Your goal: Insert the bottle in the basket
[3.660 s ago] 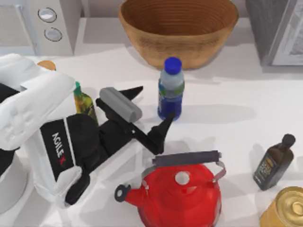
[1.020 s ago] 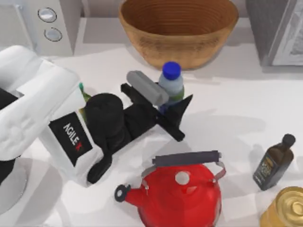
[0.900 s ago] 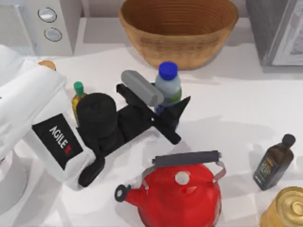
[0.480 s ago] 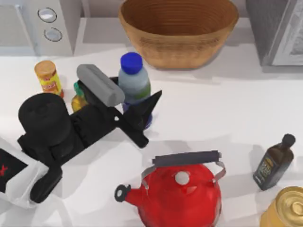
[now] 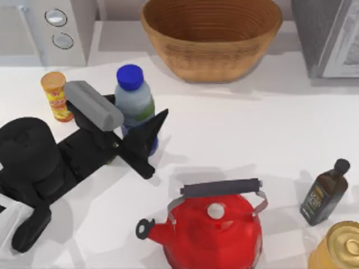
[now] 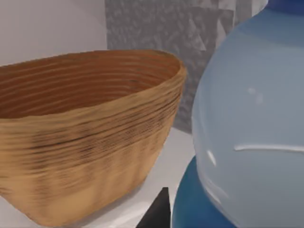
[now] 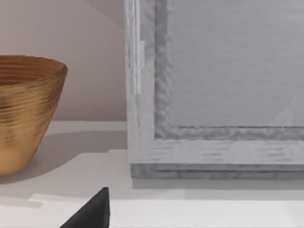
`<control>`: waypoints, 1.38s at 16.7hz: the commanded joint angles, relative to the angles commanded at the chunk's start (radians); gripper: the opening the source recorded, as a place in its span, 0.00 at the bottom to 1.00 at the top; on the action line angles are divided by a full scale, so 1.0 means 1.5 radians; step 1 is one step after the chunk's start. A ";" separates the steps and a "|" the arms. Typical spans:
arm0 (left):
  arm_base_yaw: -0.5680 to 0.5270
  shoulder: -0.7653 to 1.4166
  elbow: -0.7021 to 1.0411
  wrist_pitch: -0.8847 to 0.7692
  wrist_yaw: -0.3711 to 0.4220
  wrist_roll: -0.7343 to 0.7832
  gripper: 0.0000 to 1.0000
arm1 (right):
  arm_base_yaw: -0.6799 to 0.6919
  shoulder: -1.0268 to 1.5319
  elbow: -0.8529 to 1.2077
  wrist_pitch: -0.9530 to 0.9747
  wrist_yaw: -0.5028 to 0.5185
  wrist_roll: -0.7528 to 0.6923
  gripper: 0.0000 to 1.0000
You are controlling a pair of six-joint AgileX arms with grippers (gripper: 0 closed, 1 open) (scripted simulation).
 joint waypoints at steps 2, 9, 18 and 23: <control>-0.003 0.003 0.003 0.001 0.000 0.001 0.00 | 0.000 0.000 0.000 0.000 0.000 0.000 1.00; -0.016 0.090 0.204 -0.126 0.020 0.007 0.00 | 0.000 0.000 0.000 0.000 0.000 0.000 1.00; 0.008 0.265 0.757 -0.480 0.023 0.013 0.00 | 0.000 0.000 0.000 0.000 0.000 0.000 1.00; 0.019 0.304 0.908 -0.609 0.022 0.016 0.00 | 0.000 0.000 0.000 0.000 0.000 0.000 1.00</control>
